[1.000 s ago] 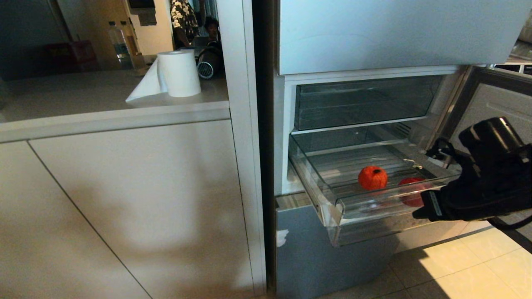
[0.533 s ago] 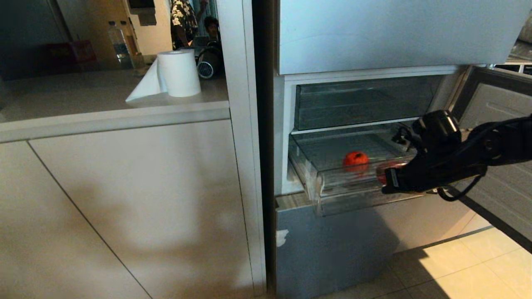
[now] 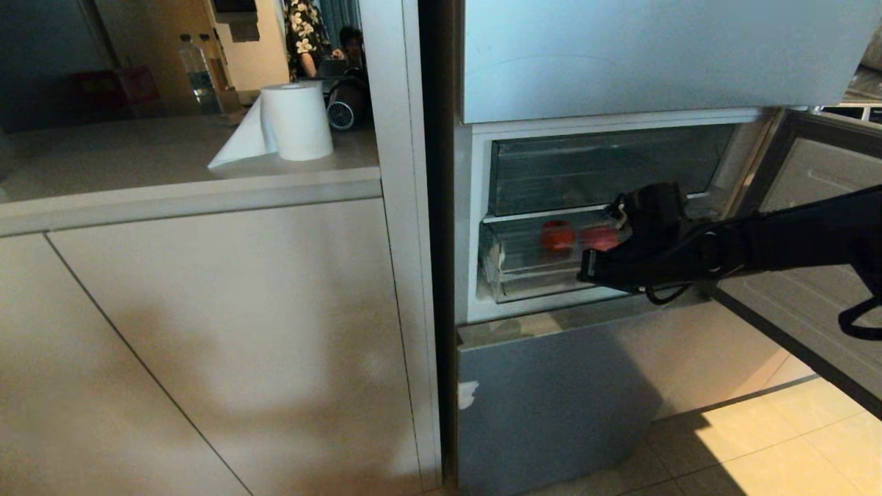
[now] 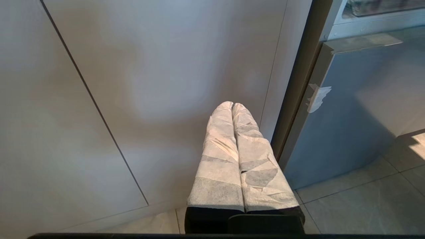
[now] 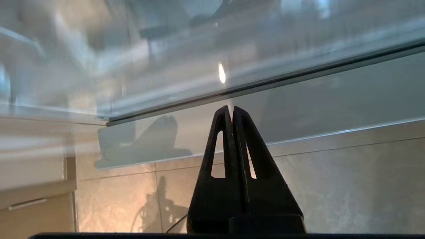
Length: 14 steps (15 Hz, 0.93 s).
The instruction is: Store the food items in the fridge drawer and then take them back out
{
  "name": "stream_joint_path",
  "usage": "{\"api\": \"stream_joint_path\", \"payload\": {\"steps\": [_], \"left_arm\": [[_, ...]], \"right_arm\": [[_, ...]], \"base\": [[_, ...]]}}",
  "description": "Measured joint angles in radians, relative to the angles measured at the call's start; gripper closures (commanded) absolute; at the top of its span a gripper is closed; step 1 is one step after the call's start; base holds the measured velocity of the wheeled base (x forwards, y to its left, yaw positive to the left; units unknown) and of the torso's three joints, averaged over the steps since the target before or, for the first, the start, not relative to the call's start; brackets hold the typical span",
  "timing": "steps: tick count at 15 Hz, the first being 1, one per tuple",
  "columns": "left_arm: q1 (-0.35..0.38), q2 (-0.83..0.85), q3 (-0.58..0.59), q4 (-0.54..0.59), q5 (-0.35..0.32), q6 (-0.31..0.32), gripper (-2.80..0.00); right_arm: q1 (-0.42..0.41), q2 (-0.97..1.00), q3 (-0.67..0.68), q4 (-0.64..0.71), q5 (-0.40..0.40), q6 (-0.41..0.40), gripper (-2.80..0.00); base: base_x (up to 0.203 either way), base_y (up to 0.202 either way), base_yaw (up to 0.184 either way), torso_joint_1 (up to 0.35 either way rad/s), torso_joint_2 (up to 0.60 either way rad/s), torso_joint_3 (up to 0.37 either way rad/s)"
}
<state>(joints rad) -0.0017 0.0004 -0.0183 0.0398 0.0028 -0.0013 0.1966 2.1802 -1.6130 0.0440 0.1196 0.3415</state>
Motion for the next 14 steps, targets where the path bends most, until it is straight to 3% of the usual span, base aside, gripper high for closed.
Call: {"api": "stream_joint_path", "payload": {"steps": [8,14], "left_arm": [[0.0,0.0,0.0,0.0,0.0,0.0,0.0],[0.0,0.0,0.0,0.0,0.0,0.0,0.0]], "right_arm": [[0.018,-0.116,0.157,-0.094,-0.004,0.001,0.0],[0.023,-0.429,0.461,-0.103,-0.007,-0.011,0.0]], "base": [[0.0,0.0,0.0,0.0,0.0,0.0],[0.0,0.0,0.0,0.0,0.0,0.0]]}}
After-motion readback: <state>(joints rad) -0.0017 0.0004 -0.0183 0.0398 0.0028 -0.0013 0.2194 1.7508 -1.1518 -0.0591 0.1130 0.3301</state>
